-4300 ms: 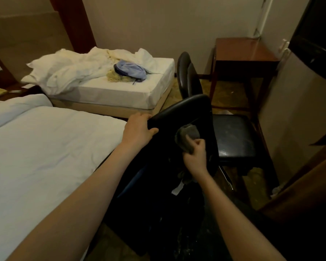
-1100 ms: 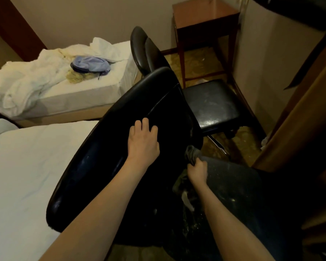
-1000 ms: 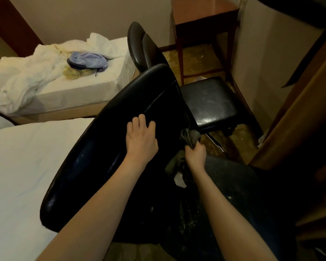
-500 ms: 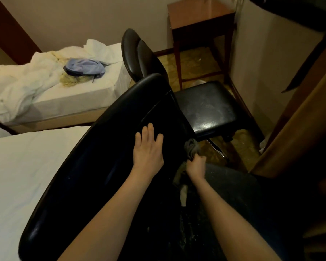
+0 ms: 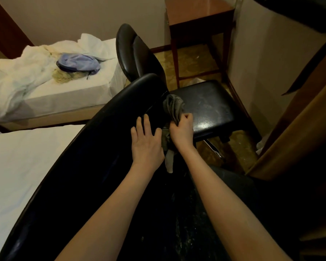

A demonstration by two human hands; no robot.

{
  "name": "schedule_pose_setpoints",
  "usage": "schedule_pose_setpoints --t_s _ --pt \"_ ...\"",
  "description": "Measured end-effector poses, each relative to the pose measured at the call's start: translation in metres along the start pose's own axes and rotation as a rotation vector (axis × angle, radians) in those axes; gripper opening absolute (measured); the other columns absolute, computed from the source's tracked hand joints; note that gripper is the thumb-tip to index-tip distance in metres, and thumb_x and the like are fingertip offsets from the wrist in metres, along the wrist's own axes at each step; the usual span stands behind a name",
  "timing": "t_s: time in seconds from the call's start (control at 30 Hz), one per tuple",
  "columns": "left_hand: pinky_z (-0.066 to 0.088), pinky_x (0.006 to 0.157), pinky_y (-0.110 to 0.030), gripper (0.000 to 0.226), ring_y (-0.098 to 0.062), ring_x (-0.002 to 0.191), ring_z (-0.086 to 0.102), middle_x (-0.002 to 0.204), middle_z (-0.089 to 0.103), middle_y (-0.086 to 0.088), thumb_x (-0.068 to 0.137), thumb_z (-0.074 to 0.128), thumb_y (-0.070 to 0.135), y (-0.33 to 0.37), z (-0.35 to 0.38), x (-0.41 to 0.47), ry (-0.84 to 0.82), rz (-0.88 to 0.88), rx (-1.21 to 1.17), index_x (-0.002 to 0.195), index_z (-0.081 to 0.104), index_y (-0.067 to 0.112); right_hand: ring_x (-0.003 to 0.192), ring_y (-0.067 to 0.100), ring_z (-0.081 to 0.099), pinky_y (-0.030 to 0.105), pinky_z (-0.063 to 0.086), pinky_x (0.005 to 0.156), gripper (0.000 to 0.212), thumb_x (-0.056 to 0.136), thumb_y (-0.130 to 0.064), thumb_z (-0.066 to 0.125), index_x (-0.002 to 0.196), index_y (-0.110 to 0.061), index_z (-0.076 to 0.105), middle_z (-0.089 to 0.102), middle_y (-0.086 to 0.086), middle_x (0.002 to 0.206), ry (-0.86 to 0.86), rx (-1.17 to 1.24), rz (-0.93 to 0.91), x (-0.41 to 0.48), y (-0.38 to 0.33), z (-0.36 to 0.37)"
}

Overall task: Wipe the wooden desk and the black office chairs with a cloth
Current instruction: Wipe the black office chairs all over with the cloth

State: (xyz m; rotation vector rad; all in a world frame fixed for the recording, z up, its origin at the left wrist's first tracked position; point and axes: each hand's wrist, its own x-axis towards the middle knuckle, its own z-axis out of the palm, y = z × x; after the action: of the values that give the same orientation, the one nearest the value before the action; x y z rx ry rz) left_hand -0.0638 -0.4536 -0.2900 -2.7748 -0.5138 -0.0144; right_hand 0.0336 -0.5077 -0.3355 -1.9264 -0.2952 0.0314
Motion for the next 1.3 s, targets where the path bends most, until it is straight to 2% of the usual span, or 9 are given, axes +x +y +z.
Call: schedule_pose_setpoints --t_s 0.17,0.3,0.43,0.63,0.83,0.97,1.13,1.2,1.3 --pt "0.015 0.111 -0.049 0.042 -0.038 0.142 0.007 0.155 0.004 -0.02 0.091 0.047 0.032 -0.004 -0.001 0.003 0.001 0.034 -0.008 0.13 0.036 0.019 0.111 0.035 0.048 0.028 0.033 0.094 0.032 0.089 -0.006 0.05 0.118 0.006 0.053 0.041 0.022 0.125 0.042 -0.04 0.297 -0.005 0.054 0.0" --pt "0.016 0.111 -0.051 0.042 -0.039 0.142 0.008 0.154 0.005 -0.021 0.092 0.046 0.031 -0.001 0.001 0.005 0.008 0.044 -0.002 0.131 0.035 0.018 0.121 0.04 0.043 0.034 0.036 0.099 0.039 0.092 -0.008 0.047 0.129 0.003 0.049 0.044 0.027 0.133 -0.234 -0.31 0.585 -0.017 0.124 -0.01" --pt "0.015 0.111 -0.052 0.045 -0.039 0.141 0.008 0.154 0.005 -0.021 0.093 0.045 0.032 -0.002 0.0 0.007 -0.01 0.049 0.013 0.133 0.032 0.018 0.122 0.04 0.042 0.036 0.037 0.098 0.039 0.094 -0.008 0.045 0.132 0.0 0.047 0.042 0.027 0.134 -0.447 -0.356 0.633 -0.036 0.158 -0.029" --pt "0.017 0.109 -0.054 0.046 -0.041 0.14 0.009 0.153 0.007 -0.023 0.092 0.045 0.034 -0.002 0.005 0.008 0.015 0.045 0.049 0.133 0.031 0.018 0.11 0.039 0.052 0.034 0.04 0.091 0.037 0.085 -0.006 0.047 0.12 -0.004 0.059 0.056 0.027 0.116 -0.01 -0.112 0.421 0.015 0.098 -0.036" --pt "0.019 0.108 -0.054 0.047 -0.043 0.139 0.012 0.152 0.009 -0.025 0.091 0.046 0.035 -0.001 0.007 0.008 0.025 0.044 0.091 0.133 0.032 0.017 0.092 0.021 0.046 0.017 0.031 0.082 0.032 0.087 -0.016 0.049 0.109 0.005 0.058 0.048 0.021 0.115 0.043 0.056 0.119 0.004 0.025 -0.006" --pt "0.019 0.108 -0.053 0.048 -0.043 0.139 0.013 0.151 0.01 -0.026 0.091 0.046 0.035 -0.007 0.005 0.007 0.027 0.091 0.11 0.133 0.032 0.016 0.11 0.029 0.048 0.019 0.028 0.092 0.036 0.091 -0.008 0.051 0.126 0.001 0.051 0.039 0.019 0.128 0.094 0.025 0.3 -0.023 0.064 0.004" --pt "0.019 0.109 -0.054 0.049 -0.044 0.139 0.014 0.151 0.009 -0.026 0.092 0.045 0.036 -0.009 0.004 0.005 0.043 0.126 0.127 0.135 0.032 0.015 0.119 0.038 0.047 0.035 0.038 0.098 0.038 0.093 -0.013 0.05 0.13 -0.003 0.05 0.043 0.024 0.135 -0.213 -0.202 0.685 -0.059 0.136 -0.004" --pt "0.019 0.109 -0.054 0.05 -0.045 0.138 0.014 0.151 0.01 -0.027 0.092 0.045 0.036 -0.009 0.004 0.004 0.036 0.139 0.15 0.136 0.032 0.014 0.116 0.038 0.05 0.036 0.04 0.092 0.033 0.093 -0.012 0.049 0.124 -0.004 0.056 0.053 0.023 0.126 -0.287 -0.14 0.703 -0.079 0.15 -0.013" --pt "0.019 0.109 -0.054 0.052 -0.046 0.138 0.014 0.151 0.009 -0.028 0.092 0.046 0.036 -0.009 0.001 0.002 0.023 0.146 0.187 0.136 0.031 0.013 0.113 0.036 0.052 0.036 0.041 0.091 0.026 0.094 -0.009 0.048 0.117 -0.005 0.06 0.06 0.02 0.115 -0.199 0.079 0.673 -0.096 0.138 -0.022"
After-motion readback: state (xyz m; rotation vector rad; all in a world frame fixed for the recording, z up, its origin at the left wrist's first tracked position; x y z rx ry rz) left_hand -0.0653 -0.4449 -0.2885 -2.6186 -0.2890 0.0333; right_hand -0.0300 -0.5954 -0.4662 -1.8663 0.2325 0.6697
